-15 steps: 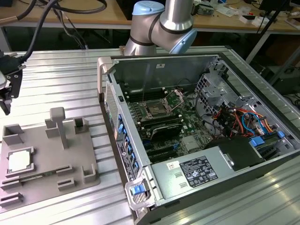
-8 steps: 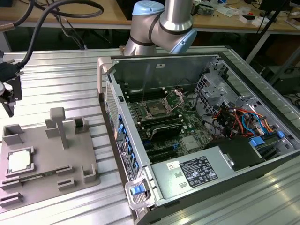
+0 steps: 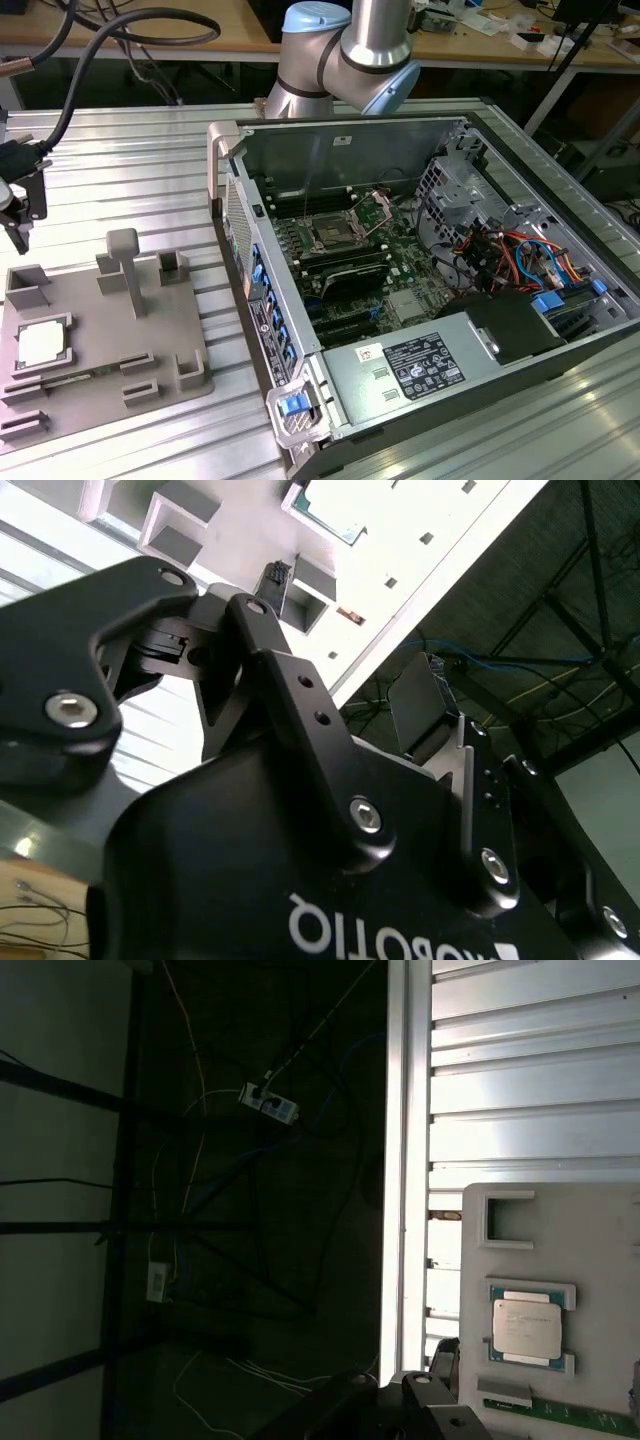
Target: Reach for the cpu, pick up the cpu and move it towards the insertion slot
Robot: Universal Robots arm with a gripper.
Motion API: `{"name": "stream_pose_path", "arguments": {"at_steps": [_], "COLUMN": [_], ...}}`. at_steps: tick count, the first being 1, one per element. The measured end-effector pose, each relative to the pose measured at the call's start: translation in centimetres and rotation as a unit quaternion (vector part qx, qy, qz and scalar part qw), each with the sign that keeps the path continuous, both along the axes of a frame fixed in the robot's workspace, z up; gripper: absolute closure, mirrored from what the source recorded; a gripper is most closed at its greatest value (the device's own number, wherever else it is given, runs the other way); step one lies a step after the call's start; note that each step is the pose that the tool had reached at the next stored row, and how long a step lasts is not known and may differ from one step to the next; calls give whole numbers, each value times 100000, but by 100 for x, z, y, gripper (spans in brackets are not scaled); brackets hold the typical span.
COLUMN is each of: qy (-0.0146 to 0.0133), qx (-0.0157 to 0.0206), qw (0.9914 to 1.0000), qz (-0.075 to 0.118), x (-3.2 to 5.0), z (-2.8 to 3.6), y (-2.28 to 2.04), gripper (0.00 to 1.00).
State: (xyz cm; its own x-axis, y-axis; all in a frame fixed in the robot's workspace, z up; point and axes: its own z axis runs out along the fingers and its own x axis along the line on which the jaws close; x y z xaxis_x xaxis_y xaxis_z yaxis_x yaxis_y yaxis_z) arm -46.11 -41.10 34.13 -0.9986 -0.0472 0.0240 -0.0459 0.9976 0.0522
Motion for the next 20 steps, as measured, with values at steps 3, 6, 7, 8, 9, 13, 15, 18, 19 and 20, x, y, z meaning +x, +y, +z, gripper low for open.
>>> {"name": "stream_pose_path", "arguments": {"at_steps": [3, 6, 7, 8, 9, 13, 15, 18, 19, 20], "qy": [-1, 6, -1, -9, -9, 4, 0, 0, 9, -1], "qx": [3, -2, 4, 6, 6, 2, 1, 2, -3, 2], "qw": [100000, 100000, 100000, 100000, 100000, 100000, 100000, 100000, 100000, 100000], "qz": [18, 25, 24, 22, 23, 21, 21, 22, 24, 24], "x": [0, 0, 0, 0, 0, 0, 0, 0, 0, 0], "z": [0, -3, -7, -14, -21, -61, -69, -81, -82, -87], "y": [-1, -1, -1, -1, -1, -1, -1, -2, -2, -2], "gripper": [32, 32, 32, 32, 32, 32, 32, 32, 32, 32]}}
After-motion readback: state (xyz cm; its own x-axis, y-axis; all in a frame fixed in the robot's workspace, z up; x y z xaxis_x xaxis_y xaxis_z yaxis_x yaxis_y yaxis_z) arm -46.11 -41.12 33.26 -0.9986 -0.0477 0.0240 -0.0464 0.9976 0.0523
